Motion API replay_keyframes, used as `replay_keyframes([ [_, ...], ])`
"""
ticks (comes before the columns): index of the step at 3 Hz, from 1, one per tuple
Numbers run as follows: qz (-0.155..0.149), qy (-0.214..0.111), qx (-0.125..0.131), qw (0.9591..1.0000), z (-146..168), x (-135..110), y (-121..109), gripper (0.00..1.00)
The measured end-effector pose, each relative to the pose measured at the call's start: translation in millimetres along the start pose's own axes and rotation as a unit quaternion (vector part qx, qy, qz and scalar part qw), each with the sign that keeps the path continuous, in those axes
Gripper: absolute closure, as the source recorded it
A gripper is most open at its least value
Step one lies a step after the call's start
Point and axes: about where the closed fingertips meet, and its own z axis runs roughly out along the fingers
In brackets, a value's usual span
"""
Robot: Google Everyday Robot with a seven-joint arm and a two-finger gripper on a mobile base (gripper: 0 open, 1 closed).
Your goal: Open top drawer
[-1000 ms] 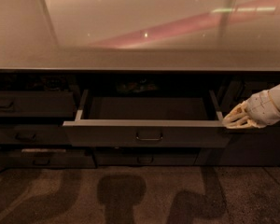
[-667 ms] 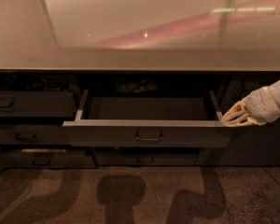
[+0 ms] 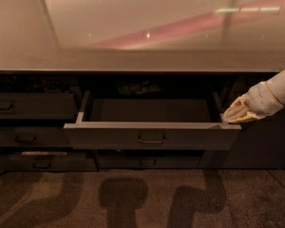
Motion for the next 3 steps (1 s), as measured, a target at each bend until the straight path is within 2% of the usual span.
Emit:
replay_keyframes([
  [1, 0.000, 0.000, 0.000, 1.0000, 0.0, 0.0, 0.0, 1.00],
  [2, -0.003, 0.040, 0.010, 0.9992, 9.7, -2.8, -3.8, 1.00],
  [3, -0.004, 0.065, 0.015, 0.9978, 28.2, 7.2, -0.2, 1.00],
])
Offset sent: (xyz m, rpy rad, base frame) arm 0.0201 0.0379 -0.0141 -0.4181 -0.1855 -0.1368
